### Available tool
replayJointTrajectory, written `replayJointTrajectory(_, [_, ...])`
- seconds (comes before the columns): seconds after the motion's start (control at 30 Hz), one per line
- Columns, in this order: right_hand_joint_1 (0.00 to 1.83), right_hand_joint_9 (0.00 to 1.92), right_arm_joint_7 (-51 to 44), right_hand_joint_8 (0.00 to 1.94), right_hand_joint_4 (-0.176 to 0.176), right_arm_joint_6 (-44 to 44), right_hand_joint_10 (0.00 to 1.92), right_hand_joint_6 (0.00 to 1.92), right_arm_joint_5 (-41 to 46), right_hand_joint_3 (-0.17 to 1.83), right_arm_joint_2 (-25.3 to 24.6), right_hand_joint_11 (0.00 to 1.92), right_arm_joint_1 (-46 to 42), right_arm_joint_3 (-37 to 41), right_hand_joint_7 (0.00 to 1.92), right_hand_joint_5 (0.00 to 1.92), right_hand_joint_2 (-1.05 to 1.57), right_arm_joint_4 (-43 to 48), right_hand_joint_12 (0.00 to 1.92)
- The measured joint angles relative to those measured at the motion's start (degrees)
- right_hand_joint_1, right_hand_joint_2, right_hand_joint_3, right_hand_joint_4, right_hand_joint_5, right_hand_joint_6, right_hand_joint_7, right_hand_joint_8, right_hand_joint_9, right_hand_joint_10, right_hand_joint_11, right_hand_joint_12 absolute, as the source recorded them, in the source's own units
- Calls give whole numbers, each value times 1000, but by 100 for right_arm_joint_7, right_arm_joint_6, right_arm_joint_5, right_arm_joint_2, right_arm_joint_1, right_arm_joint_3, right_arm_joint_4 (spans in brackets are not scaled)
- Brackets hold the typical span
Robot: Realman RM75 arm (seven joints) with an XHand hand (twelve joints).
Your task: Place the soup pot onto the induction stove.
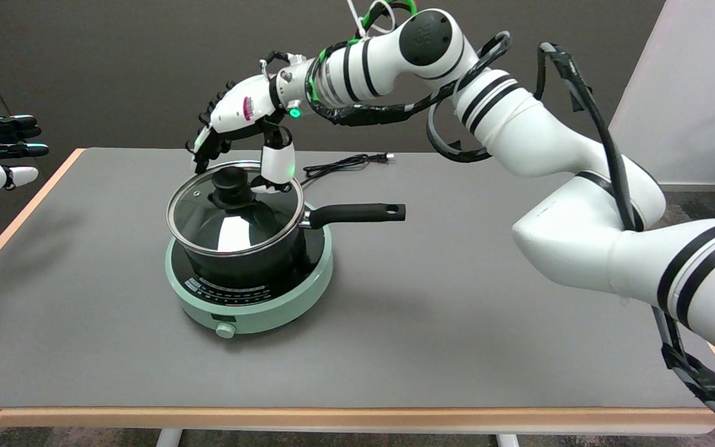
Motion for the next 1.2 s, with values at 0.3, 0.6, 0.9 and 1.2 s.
replayJointTrajectory(0.3, [777, 504, -3, 179, 116, 1, 318, 176, 198, 1029, 331, 256, -124, 152, 458, 381, 491, 363, 545])
replayJointTrajectory(0.6, [589, 598, -3, 185, 127, -216, 335, 184, 398, 899, 842, 344, -497, 458, 529, 409, 543, 1021, 631])
replayJointTrajectory(0.9, [517, 640, 0, 192, 134, -1094, 363, 183, 500, 851, 1466, 384, -1434, 1099, 547, 398, 575, 1933, 695])
replayJointTrajectory(1.2, [491, 607, 3, 182, 98, -2388, 332, 167, 586, 844, 1994, 375, -2763, 1964, 484, 342, 582, 2819, 692])
